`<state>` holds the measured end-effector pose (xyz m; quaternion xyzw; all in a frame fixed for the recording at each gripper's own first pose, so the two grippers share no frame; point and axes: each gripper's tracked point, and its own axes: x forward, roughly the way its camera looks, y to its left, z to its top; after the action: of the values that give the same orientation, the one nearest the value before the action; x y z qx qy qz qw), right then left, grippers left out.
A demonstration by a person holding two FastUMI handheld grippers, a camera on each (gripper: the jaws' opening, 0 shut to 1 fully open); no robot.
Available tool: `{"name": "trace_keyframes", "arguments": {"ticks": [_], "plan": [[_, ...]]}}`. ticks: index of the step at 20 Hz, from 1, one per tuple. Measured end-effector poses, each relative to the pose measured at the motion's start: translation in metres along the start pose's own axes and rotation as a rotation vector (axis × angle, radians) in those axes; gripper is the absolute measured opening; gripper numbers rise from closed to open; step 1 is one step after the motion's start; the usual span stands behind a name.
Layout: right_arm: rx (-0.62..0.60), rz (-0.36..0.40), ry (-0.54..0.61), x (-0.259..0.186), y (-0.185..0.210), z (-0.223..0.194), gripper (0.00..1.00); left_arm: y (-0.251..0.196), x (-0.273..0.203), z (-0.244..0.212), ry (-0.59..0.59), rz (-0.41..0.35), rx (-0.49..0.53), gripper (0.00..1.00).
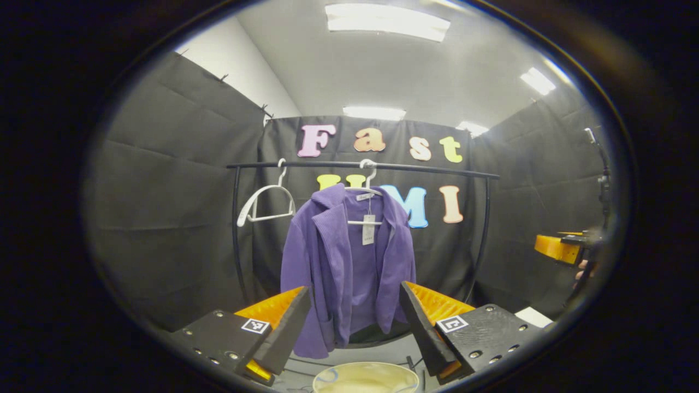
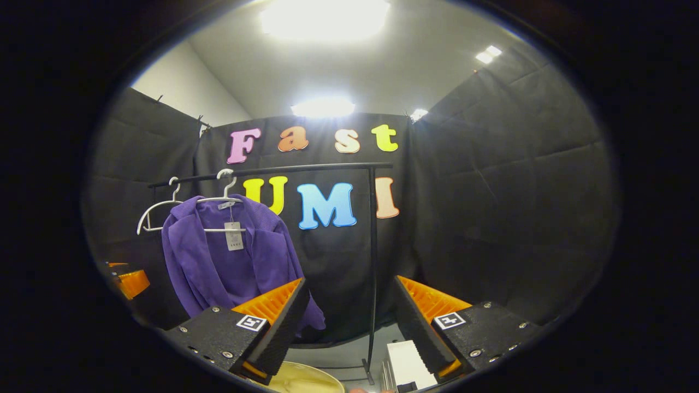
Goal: Grasp the clothes on the hanger with both hands and then place them into the laundry hamper below.
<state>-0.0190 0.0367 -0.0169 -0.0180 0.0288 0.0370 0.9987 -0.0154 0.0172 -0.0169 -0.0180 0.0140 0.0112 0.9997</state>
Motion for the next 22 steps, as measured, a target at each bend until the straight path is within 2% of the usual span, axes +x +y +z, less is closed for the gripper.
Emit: {"name": "trace_keyframes", "arguments": {"ticks": [1,5,8,11,17,20,21,22], "plan": [[0.0,0.011,0.008,0.001,0.003,-0.001,0.95,0.004,-0.003,-0.001,0.004,0.008,0.002,0.99],[-0.001,0.066,0.022,0.017,0.021,0.005,0.95,0.013,-0.011,0.003,0.01,0.034,0.001,0.99],[0.005,0.133,0.033,0.04,0.043,0.009,0.95,0.011,0.002,0.005,0.017,0.049,-0.04,0.99],[0.018,0.207,0.038,0.078,0.07,0.014,0.95,0.008,0.037,0.016,0.014,0.067,-0.053,0.99],[0.079,0.368,0.073,0.156,0.132,0.014,0.95,0.017,0.103,0.026,0.038,0.171,-0.06,0.99],[0.109,0.433,0.098,0.193,0.158,0.009,0.95,0.021,0.132,0.021,0.062,0.211,-0.079,0.94],[0.117,0.457,0.107,0.203,0.168,0.007,0.95,0.023,0.145,0.017,0.073,0.228,-0.086,0.89],[0.12,0.481,0.113,0.214,0.177,0.005,0.95,0.025,0.156,0.015,0.078,0.248,-0.094,0.93]]}}
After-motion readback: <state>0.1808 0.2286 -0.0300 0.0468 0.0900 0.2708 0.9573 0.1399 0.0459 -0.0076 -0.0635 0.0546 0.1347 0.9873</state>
